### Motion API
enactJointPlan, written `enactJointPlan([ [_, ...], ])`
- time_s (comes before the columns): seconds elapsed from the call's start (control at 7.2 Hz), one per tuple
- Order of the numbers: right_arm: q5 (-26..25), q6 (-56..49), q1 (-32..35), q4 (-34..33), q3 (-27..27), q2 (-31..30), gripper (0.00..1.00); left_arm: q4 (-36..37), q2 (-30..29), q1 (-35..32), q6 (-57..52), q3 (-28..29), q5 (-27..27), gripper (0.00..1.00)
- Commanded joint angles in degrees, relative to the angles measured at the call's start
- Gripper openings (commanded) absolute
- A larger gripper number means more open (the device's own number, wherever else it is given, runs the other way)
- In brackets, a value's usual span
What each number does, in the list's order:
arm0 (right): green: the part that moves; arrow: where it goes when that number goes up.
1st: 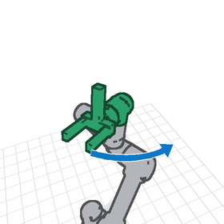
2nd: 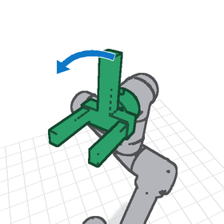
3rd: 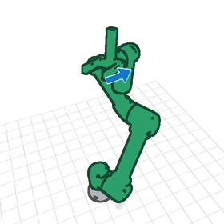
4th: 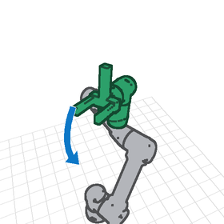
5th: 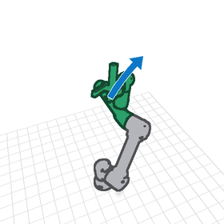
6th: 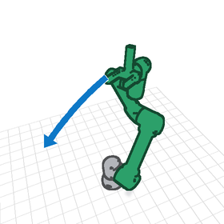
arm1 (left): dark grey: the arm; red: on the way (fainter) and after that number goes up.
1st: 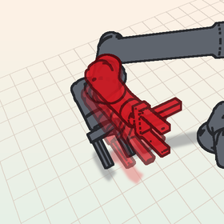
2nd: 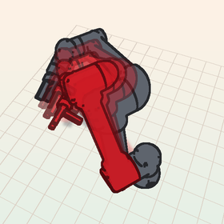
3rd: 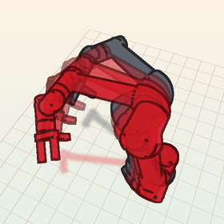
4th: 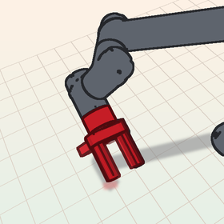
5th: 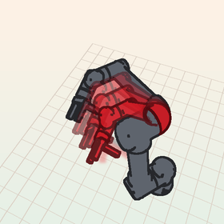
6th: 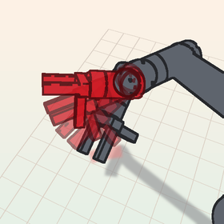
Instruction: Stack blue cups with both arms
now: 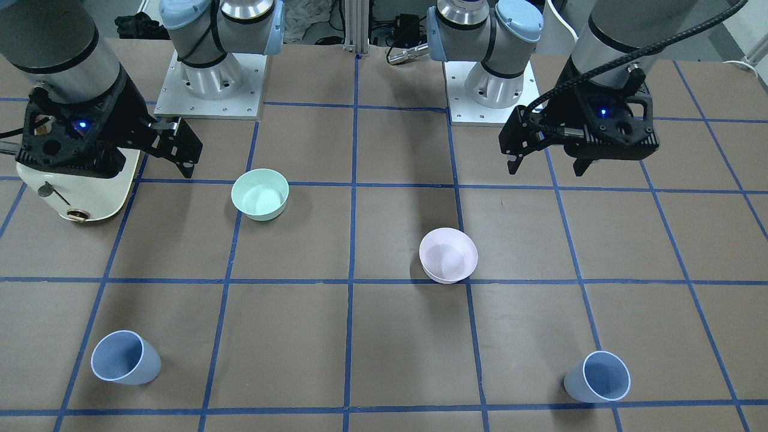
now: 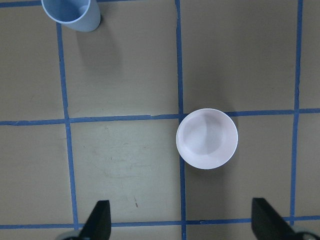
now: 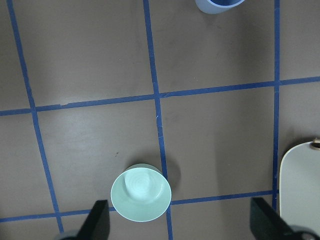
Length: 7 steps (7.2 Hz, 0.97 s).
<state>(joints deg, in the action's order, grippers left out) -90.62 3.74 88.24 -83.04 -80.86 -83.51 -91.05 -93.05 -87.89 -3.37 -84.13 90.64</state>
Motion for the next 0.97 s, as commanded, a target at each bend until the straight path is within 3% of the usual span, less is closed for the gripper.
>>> enactJointPlan([
  [0.0,-0.2,-0.1,0.0,-0.1,0.0,0.0,1.00,0.0,0.1,0.0,0.1,-0.2,0.2,1.00],
  [0.83,-0.4,0.0,-0.1,-0.3,0.0,0.2,1.00,0.4,-0.7,1.5,-0.1,0.1,0.5,1.00],
])
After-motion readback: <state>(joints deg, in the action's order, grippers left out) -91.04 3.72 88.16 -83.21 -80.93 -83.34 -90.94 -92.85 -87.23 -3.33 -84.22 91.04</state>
